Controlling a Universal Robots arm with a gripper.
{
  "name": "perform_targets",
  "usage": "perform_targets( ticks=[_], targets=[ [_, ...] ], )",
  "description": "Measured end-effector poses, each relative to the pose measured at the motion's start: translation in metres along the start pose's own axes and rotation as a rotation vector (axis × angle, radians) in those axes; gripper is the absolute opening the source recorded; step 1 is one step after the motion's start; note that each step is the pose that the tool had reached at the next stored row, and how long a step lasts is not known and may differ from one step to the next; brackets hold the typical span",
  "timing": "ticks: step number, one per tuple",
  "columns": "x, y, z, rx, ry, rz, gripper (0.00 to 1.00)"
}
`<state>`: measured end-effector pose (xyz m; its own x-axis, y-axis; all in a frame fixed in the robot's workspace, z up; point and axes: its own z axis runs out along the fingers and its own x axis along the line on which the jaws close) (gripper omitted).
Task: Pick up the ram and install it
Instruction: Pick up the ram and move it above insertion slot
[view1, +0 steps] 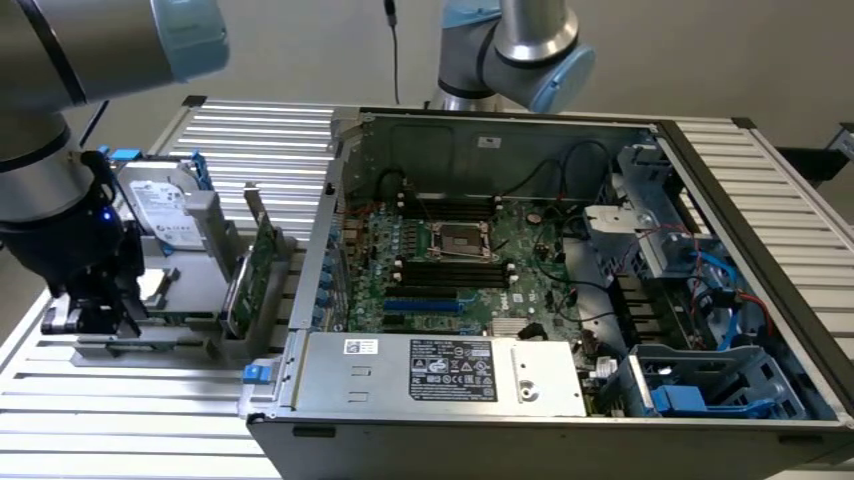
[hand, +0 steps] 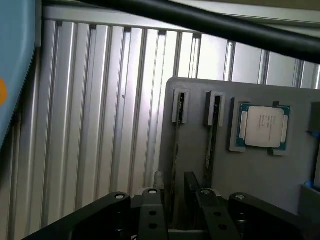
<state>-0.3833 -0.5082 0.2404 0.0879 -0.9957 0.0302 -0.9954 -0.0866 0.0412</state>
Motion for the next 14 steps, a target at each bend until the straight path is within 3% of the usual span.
perform_targets(
  ticks=[14],
  targets=[
    [0.001, -0.0096, 0.0251, -0.0004, -0.0002, 0.003, 0.31]
  ],
)
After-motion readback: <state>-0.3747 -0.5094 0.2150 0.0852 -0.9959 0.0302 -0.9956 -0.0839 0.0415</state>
